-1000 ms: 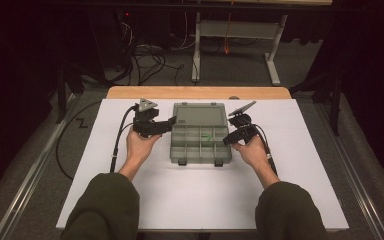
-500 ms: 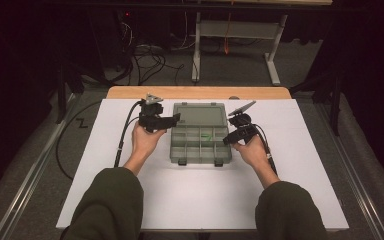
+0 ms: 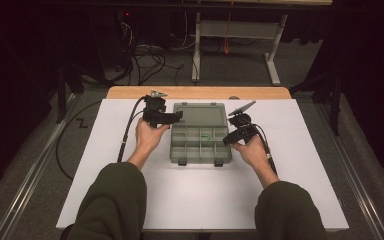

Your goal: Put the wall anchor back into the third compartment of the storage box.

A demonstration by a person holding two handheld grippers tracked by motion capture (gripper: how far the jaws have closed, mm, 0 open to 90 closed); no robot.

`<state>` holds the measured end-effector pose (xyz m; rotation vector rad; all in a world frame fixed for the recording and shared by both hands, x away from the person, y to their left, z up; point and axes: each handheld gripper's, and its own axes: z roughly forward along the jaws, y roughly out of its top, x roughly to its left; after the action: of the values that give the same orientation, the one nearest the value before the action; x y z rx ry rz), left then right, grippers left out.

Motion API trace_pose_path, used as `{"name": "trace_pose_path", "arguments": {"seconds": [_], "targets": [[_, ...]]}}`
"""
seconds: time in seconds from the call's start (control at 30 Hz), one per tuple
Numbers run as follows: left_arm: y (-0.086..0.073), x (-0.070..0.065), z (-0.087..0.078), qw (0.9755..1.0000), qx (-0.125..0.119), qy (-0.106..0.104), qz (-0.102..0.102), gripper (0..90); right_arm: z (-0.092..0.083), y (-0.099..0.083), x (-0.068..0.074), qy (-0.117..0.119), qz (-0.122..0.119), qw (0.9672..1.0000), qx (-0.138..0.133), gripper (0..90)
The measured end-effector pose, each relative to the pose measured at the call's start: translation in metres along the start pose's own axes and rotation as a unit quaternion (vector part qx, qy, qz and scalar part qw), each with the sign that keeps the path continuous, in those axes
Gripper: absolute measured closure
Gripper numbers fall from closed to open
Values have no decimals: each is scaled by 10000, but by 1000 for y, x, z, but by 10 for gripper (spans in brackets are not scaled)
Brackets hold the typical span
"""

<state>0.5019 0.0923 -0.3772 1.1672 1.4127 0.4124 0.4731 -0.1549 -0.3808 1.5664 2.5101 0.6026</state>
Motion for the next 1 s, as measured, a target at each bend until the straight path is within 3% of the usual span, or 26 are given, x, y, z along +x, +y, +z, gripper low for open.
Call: {"name": "trace_pose_path", "arguments": {"seconds": [0.6,0.83,1.0], "targets": [[2,1,24,9984,446,331,-50,301,0,-1,0,-7,-18,10000,-23,659],[1,1,34,9960,732,502,-75,319,0,0,0,-7,-19,10000,-4,659],[1,2,45,9923,1032,646,-211,315,0,0,0,-7,-30,10000,-1,659]]}}
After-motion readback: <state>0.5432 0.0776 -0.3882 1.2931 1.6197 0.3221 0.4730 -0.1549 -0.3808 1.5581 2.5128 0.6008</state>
